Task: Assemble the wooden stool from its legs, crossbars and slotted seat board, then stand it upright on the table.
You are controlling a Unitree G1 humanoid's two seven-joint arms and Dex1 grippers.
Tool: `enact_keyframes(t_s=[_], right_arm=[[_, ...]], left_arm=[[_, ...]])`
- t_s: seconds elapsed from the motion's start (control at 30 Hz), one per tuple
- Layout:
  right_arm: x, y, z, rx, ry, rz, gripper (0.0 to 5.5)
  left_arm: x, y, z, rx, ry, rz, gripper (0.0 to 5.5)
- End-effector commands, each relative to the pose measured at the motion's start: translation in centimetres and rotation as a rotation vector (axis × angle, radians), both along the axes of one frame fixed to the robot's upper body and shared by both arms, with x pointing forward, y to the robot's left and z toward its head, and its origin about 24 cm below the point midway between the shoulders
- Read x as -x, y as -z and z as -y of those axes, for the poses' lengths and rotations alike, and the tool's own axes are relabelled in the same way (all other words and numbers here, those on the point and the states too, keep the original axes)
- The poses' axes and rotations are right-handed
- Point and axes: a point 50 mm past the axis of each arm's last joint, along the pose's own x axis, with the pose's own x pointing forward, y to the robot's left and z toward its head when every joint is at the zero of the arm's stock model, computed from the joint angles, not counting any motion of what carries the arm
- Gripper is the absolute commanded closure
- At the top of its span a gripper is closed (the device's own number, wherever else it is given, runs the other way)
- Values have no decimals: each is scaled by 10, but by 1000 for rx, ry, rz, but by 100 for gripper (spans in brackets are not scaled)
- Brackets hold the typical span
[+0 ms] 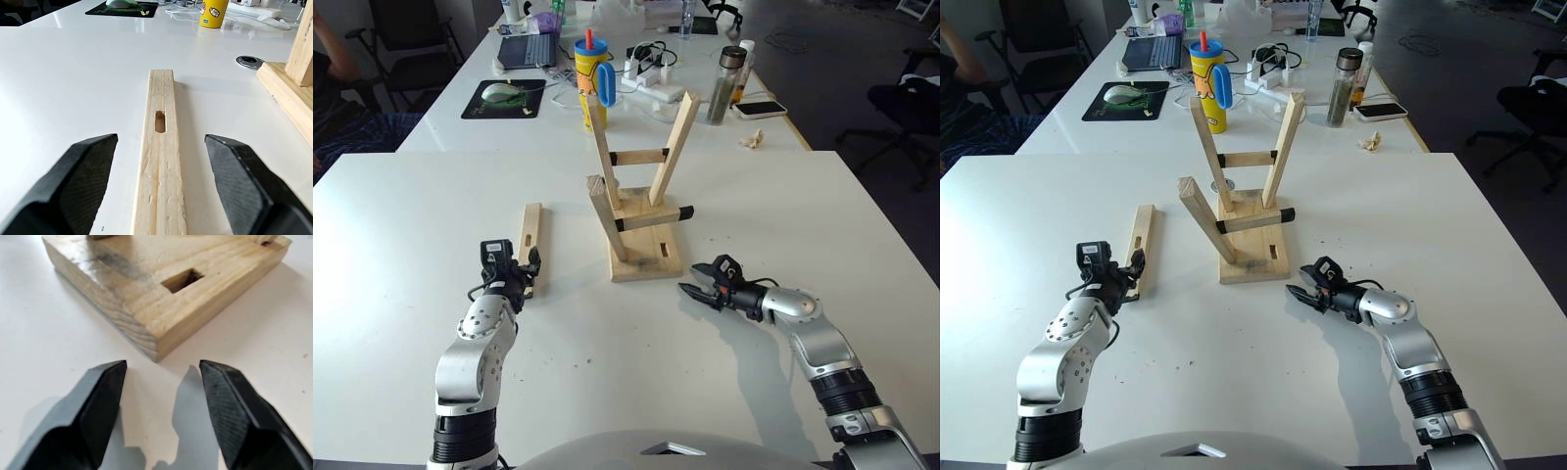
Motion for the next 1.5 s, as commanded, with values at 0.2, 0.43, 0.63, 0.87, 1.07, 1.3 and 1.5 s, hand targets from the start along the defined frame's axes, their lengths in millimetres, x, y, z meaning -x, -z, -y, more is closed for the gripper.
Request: enact_keyframes(t_s=[0.2,0.43,0.63,0.87,1.07,1.3,1.5], right_arm=[[-6,1,-38,-54,-78,23,275],[-2,3,-51,-79,-92,25,275],[-1,2,-61,-100,-107,28,275],[2,-2,-39,-92,-45,22,275],[-13,-19,-13,-112,119,49,275],[-9,-18,-22,-166,70,-33,275],[14,1,-44,-102,-112,-152,275]], left_arm=[[3,22,-2,36,6,-153,217],[6,35,-4,12,14,-217,217],[5,40,-7,3,22,-244,235],[-7,28,-20,8,-28,-143,328],[-40,-32,-57,-22,-103,157,342],[-47,-143,-33,47,187,731,342],[-40,-181,7,286,564,821,342]])
